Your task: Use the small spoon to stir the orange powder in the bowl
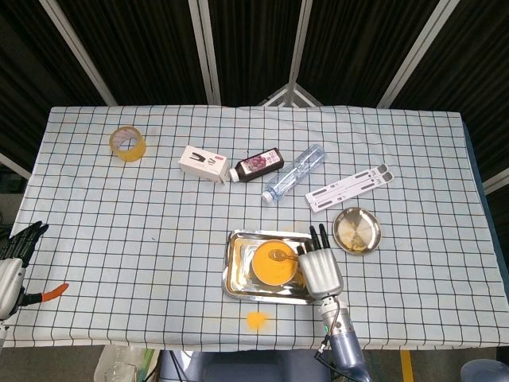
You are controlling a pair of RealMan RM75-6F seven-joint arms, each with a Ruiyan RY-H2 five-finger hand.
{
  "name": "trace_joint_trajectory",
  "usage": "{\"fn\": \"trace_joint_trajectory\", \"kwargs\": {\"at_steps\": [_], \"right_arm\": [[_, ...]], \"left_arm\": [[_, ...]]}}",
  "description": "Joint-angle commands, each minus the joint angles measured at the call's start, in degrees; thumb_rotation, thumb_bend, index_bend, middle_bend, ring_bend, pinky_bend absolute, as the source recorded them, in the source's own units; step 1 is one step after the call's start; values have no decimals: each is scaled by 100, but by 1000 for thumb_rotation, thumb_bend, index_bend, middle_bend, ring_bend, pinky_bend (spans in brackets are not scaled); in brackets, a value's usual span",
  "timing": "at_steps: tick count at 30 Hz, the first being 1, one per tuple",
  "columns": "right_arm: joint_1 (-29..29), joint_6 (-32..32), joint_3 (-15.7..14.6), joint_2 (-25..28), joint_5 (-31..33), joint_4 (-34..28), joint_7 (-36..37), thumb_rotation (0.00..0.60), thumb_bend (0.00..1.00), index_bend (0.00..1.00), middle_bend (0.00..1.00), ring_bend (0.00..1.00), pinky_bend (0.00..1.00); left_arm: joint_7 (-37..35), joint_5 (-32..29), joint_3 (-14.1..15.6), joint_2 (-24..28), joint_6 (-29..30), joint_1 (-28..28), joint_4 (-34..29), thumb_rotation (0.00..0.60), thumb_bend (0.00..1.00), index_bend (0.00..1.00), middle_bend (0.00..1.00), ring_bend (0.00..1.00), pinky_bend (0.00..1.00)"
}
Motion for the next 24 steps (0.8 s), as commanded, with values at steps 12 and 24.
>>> {"fn": "trace_joint_trajectory", "kwargs": {"at_steps": [12,24], "right_arm": [[22,9,-18,-27,30,32,11,600,531,483,407,92,0],[37,23,-27,-47,30,34,28,600,531,482,408,92,0]], "left_arm": [[-8,2,1,2,-1,-2,4,600,0,0,0,0,0],[-9,0,-1,6,0,-2,-2,600,0,0,0,0,0]]}}
